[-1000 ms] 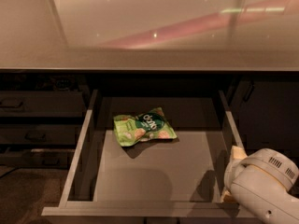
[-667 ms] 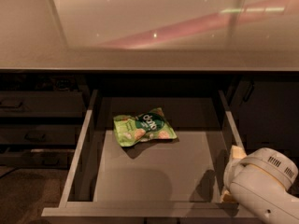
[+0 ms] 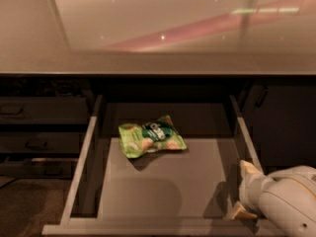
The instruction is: Open top drawer
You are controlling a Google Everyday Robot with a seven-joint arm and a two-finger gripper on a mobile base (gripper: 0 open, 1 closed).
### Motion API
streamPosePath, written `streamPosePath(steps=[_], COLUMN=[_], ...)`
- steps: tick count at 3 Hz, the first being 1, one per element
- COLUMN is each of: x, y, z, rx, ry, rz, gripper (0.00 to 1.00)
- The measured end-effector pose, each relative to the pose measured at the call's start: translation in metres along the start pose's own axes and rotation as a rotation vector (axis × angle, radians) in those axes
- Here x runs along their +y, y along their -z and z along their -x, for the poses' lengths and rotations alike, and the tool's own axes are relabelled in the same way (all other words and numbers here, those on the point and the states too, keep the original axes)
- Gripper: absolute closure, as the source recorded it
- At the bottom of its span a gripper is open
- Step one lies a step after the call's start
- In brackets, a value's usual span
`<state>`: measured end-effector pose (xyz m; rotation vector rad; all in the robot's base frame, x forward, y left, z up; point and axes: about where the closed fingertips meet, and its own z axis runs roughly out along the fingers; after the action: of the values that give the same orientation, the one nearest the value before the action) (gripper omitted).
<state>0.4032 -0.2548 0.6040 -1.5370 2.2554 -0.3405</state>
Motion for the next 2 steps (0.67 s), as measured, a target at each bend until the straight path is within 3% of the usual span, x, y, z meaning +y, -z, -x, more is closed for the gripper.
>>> streamPosePath(steps=[2], x=[0.010], y=[0.008], z=[-0.008], rx=[0.002], ry=[0.011], rz=[0.014], gripper=[0.00])
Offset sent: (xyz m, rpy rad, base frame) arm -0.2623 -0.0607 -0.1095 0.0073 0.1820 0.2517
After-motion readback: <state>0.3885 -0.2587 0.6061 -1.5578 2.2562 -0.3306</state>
